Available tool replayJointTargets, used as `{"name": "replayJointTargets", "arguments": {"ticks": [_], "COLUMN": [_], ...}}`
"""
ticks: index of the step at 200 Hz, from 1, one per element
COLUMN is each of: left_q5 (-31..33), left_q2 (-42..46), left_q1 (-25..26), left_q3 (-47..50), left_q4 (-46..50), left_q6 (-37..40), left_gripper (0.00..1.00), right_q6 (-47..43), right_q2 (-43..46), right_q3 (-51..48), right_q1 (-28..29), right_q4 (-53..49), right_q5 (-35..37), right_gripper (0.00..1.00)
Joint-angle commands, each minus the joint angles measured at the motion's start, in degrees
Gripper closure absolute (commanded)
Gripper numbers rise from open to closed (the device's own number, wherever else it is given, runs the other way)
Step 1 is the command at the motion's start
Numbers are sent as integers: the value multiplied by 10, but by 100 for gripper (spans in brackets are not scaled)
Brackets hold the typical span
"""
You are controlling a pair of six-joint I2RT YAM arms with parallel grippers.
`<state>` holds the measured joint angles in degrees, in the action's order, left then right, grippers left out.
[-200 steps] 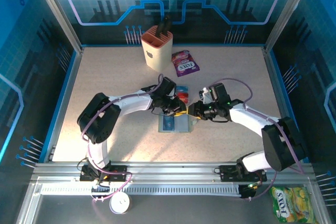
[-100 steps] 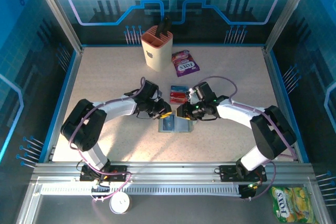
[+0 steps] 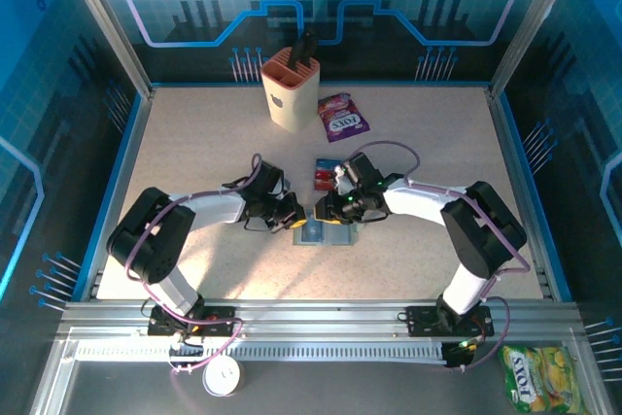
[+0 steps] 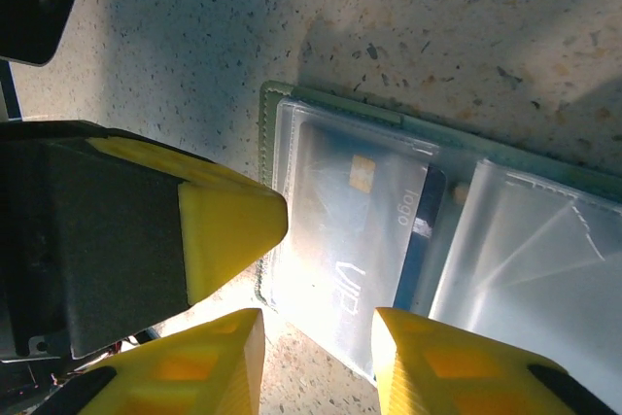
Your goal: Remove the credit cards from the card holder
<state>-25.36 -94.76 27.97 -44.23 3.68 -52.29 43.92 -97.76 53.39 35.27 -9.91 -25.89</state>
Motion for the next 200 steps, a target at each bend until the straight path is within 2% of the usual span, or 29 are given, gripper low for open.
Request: {"name": "replayJointTargets", "arguments": {"ticks": [1, 34, 159, 200], "left_q5": [-6, -11, 7, 4], "left_q2": [8, 0, 1, -1], "left_q1": [-1, -1, -1, -1], "left_q3": [14, 26, 35, 34], "left_q4": [-8, -13, 6, 0], "left_q6": [16, 16, 32, 29], "left_gripper": [95, 100, 100, 100], "right_q6": [4, 5, 10, 25], "right_q2": [-16, -32, -69, -78], "right_q3": [15, 19, 19, 19], "right_q1": [11, 18, 28, 29], "right_q4": [-14, -9, -8, 27], "right_q5": [3, 1, 2, -18], "right_gripper": [65, 65, 65, 74]}}
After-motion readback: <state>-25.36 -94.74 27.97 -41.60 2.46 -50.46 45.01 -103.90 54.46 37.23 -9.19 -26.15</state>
